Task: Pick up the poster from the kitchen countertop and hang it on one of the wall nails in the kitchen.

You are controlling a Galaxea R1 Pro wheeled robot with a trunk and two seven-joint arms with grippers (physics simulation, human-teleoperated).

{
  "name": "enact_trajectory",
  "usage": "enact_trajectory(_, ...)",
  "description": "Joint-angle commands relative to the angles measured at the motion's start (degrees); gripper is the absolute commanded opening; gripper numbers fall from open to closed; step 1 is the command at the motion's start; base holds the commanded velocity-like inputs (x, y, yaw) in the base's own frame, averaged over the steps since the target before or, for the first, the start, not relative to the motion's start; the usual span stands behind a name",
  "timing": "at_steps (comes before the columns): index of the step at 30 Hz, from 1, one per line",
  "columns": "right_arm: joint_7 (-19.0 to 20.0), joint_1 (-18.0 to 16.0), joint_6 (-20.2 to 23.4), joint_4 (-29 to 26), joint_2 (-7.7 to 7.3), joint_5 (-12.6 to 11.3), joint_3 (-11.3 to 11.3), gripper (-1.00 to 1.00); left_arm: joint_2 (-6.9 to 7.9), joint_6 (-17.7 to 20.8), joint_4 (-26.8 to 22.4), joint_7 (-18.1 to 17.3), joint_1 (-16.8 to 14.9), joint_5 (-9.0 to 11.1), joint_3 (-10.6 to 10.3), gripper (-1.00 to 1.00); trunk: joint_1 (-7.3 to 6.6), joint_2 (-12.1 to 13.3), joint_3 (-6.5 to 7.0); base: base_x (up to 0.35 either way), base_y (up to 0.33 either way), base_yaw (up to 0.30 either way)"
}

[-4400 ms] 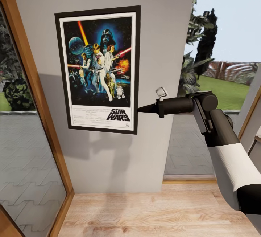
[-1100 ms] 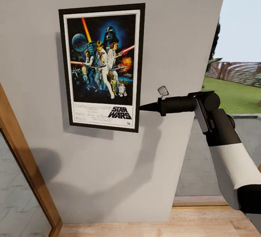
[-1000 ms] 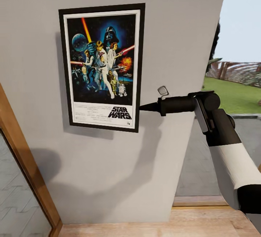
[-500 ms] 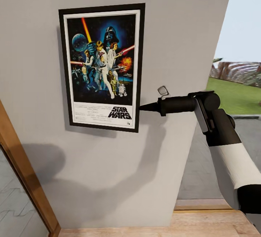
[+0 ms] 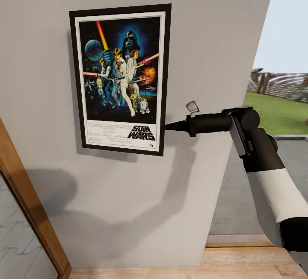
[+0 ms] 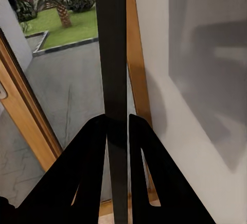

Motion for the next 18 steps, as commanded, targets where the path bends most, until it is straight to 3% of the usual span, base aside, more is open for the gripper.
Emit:
enact_trajectory(1,0.1,0.0,0.6,0.0,-0.05,-0.3,0.1,-1.0,-0.01,-0.1,0.0,0.0,0.0,0.0,0.1,1.0,0.02,0.0,-0.01,0.006,0.0,0.0)
enact_trajectory(10,0.1,0.0,0.6,0.0,-0.05,-0.3,0.1,-1.0,-0.01,-0.1,0.0,0.0,0.0,0.0,0.1,1.0,0.02,0.0,-0.01,0.169,0.0,0.0)
enact_trajectory(18,0.1,0.0,0.6,0.0,-0.05,-0.3,0.1,-1.0,-0.01,-0.1,0.0,0.0,0.1,0.0,0.1,1.0,0.02,0.0,-0.01,0.039,0.0,0.0)
